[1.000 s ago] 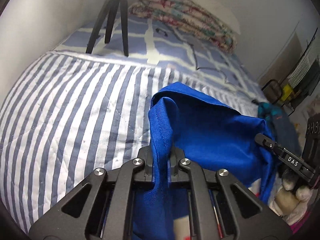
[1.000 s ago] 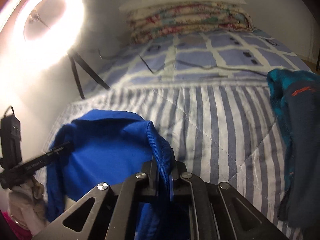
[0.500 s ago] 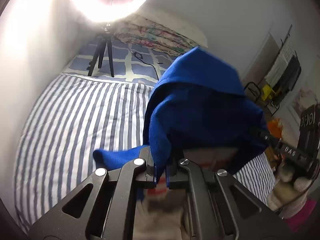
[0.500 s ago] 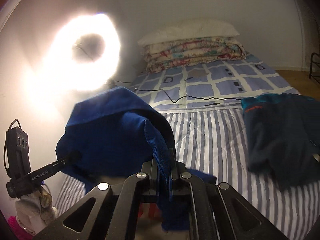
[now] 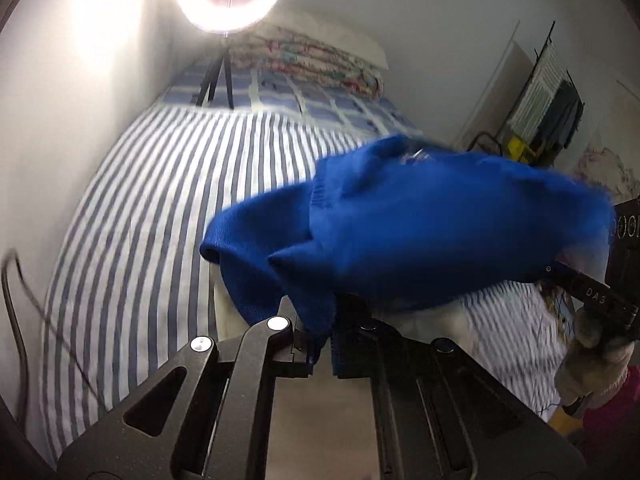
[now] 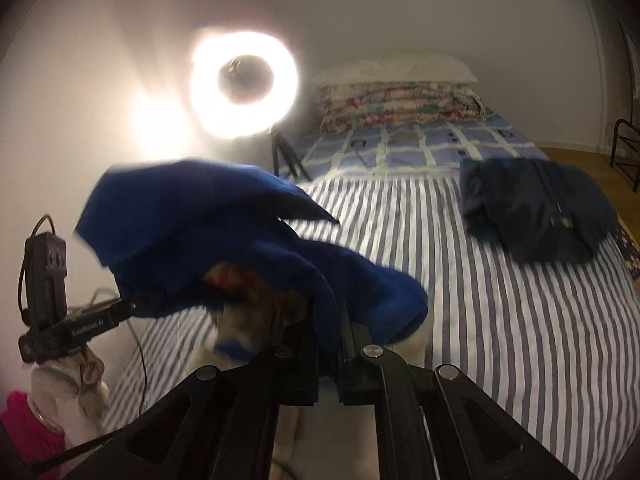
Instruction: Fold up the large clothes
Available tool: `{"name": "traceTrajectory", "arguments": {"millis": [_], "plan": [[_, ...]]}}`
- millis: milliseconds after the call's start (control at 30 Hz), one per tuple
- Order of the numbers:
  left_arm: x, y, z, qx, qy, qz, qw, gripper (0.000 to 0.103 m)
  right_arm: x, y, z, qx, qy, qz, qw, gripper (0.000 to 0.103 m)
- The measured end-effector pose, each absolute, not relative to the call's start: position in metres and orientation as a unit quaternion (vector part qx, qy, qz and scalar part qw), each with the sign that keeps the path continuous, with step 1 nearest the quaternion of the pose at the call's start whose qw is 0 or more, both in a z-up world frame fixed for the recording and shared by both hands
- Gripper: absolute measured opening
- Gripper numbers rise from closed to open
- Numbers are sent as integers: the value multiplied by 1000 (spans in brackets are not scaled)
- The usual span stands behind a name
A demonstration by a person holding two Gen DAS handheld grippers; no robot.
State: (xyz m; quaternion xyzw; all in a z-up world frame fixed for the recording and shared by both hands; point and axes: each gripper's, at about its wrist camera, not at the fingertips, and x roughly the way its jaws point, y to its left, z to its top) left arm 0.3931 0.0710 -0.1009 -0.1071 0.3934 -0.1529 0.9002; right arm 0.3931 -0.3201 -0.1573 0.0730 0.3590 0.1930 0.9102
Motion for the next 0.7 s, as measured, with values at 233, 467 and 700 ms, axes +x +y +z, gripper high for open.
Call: {"name": "traceTrajectory", "arguments": {"millis": [233, 467, 700], "plan": [[325, 55, -153, -15, 463, -156, 872, 9, 315, -331, -219, 62, 417, 198, 885, 5], [257, 72, -152, -22, 491, -157, 857, 14, 253, -353, -217, 33, 427, 199, 881, 21], [183, 89, -53, -70, 393, -171, 901, 15, 186, -399, -125, 71, 338, 227, 911, 25]]}}
